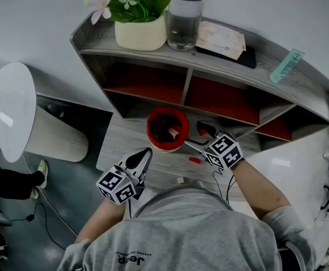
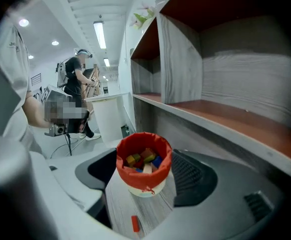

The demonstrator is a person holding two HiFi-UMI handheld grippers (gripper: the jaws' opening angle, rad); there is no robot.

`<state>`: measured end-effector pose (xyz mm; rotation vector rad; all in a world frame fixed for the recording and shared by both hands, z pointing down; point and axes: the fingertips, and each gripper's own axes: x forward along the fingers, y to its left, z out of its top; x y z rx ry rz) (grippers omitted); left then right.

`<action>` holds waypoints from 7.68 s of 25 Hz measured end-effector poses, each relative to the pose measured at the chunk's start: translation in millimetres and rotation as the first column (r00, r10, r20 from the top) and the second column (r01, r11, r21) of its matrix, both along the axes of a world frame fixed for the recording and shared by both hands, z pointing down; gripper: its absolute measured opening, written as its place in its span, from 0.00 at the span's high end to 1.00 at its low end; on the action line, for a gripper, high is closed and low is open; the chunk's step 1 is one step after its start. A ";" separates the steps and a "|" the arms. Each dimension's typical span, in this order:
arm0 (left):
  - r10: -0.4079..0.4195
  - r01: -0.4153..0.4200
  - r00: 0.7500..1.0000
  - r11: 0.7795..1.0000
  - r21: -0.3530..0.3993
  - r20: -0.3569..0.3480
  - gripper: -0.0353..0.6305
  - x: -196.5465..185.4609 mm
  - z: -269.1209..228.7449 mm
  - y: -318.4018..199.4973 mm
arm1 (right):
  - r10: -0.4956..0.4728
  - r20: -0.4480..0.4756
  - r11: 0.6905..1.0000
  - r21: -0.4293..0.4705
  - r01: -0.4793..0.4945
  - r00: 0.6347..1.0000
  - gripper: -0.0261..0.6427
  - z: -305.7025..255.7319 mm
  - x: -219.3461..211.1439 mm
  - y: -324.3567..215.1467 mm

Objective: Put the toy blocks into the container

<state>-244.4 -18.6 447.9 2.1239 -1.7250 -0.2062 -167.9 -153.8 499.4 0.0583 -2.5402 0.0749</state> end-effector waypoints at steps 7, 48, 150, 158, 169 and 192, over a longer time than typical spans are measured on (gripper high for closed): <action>0.060 -0.060 0.998 0.997 -0.043 -0.003 0.93 74.2 25.5 -29.6 | 0.119 -0.149 0.993 0.001 -0.120 0.982 0.47 83.2 102.7 -38.3; 0.001 -0.001 1.000 1.000 0.014 -0.006 0.93 54.4 16.5 -24.6 | 0.168 -0.088 0.984 -0.051 -0.173 0.982 0.52 38.8 52.3 -24.0; 0.134 -0.134 0.990 0.991 0.018 -0.034 0.93 -4.3 -7.9 -12.5 | -0.024 -0.053 1.000 -0.014 0.024 0.998 0.36 -1.9 -35.0 38.7; 0.254 -0.255 0.967 0.967 -0.019 -0.019 0.93 47.8 6.7 -17.7 | -0.032 -0.159 0.999 -0.047 0.025 0.987 0.47 63.2 40.5 84.4; 0.297 -0.301 0.954 0.947 -0.114 -0.046 0.93 119.4 59.1 40.2 | -0.079 -0.344 0.997 -0.042 0.068 0.936 0.49 216.7 100.3 156.7; 0.172 -0.174 0.985 0.980 -0.096 -0.026 0.93 82.1 60.2 79.9 | 0.063 -0.074 0.996 0.075 -0.057 0.995 0.64 95.0 43.7 97.0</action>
